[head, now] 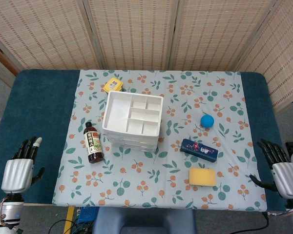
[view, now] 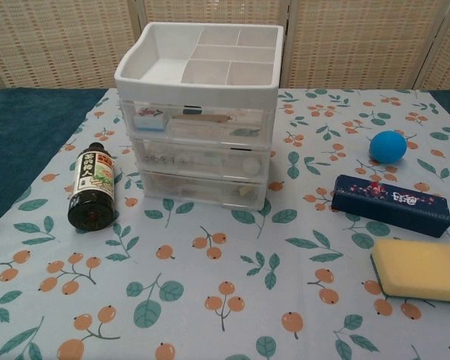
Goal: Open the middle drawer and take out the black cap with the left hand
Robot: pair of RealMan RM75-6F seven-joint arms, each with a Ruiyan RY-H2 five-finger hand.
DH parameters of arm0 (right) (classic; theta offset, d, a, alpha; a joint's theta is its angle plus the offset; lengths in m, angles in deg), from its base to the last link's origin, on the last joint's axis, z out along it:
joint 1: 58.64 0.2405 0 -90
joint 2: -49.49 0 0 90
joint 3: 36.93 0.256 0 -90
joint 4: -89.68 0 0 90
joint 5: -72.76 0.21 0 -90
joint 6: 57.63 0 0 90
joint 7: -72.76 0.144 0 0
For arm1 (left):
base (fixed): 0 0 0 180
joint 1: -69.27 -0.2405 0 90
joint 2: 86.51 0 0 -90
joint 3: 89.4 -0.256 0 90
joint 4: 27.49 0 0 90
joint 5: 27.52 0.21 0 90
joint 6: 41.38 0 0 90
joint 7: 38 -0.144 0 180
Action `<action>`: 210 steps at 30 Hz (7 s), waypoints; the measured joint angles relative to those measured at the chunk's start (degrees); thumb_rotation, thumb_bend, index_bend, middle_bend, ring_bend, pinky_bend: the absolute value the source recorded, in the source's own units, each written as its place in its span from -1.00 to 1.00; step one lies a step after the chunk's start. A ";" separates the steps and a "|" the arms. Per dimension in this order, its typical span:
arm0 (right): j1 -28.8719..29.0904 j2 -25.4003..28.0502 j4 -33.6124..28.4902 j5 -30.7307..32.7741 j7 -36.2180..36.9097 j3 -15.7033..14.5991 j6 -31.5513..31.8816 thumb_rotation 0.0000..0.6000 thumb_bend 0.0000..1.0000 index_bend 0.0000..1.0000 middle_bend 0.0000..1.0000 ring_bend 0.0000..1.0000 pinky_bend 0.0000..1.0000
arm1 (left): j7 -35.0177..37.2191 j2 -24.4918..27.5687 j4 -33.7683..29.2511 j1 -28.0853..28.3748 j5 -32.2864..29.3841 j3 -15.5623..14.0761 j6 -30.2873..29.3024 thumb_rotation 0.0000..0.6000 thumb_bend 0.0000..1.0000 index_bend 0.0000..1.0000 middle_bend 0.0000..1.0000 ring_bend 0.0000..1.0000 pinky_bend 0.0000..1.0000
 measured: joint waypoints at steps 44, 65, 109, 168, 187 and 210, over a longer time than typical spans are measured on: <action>-0.55 1.41 -1.26 0.26 0.65 1.19 3.09 1.00 -0.61 -1.00 -1.00 -1.00 -1.00 | 30.09 -8.10 -4.27 13.75 6.40 0.90 19.40 1.00 -0.49 -0.41 1.00 1.00 1.00; -0.92 1.25 -1.35 1.12 0.61 1.04 2.35 1.00 -0.61 -1.00 -1.00 -1.00 -1.00 | 55.26 -29.60 6.46 17.82 -5.50 4.19 25.72 1.00 -0.46 -0.71 1.00 1.00 1.00; -1.46 1.52 -2.57 2.12 -0.74 1.18 1.66 1.00 -0.61 -1.00 -1.00 -1.00 -1.00 | 78.11 -40.57 14.73 17.43 -9.34 12.19 28.05 1.00 -0.40 -0.71 1.00 1.00 1.00; -1.90 0.78 -0.56 2.83 1.22 1.34 1.10 1.00 -0.60 -1.00 -1.00 -1.00 -1.00 | 77.69 -41.85 14.24 19.73 -15.72 17.00 33.22 1.00 -0.40 -0.45 1.00 1.00 1.00; -2.09 0.75 -0.71 2.65 1.05 1.22 1.28 1.00 -0.60 -1.00 -1.00 -1.00 -1.00 | 79.22 -40.58 12.33 17.51 -13.84 14.43 32.47 1.00 -0.40 -0.44 1.00 1.00 1.00; -2.25 1.24 -1.16 2.29 0.45 1.34 1.93 1.00 -0.60 -1.00 -1.00 -1.00 -1.00 | 78.06 -36.49 7.29 13.66 -10.41 8.16 30.39 1.00 -0.40 -0.88 1.00 1.00 1.00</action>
